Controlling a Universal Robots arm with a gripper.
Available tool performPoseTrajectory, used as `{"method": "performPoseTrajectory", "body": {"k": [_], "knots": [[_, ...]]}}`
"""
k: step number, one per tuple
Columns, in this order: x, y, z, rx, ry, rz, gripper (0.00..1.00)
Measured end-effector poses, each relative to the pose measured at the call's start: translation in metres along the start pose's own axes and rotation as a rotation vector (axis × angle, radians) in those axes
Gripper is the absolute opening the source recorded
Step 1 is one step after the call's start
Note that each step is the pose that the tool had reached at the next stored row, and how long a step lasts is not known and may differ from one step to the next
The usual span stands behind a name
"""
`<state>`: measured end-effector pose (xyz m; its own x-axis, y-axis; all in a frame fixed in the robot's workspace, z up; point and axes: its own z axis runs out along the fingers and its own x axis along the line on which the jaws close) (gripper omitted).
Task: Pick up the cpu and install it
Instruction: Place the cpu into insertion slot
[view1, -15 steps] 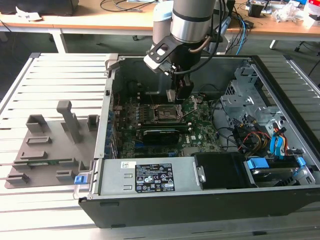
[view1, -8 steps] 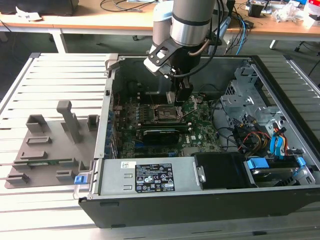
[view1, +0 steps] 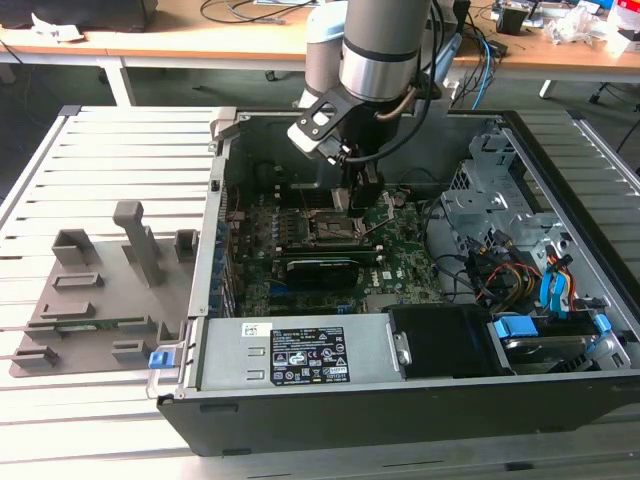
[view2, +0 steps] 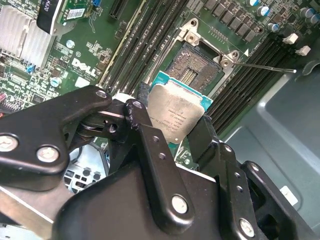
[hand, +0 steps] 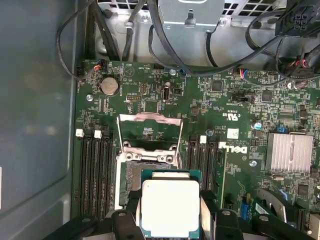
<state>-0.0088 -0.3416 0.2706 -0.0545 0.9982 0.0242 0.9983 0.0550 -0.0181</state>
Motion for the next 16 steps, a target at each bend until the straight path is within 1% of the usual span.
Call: {"method": "performPoseTrajectory", "body": {"k": [16], "knots": [[-0.0005, 0.0003, 0.0189, 0.0000, 0.0000, 0.000, 0.55]]}}
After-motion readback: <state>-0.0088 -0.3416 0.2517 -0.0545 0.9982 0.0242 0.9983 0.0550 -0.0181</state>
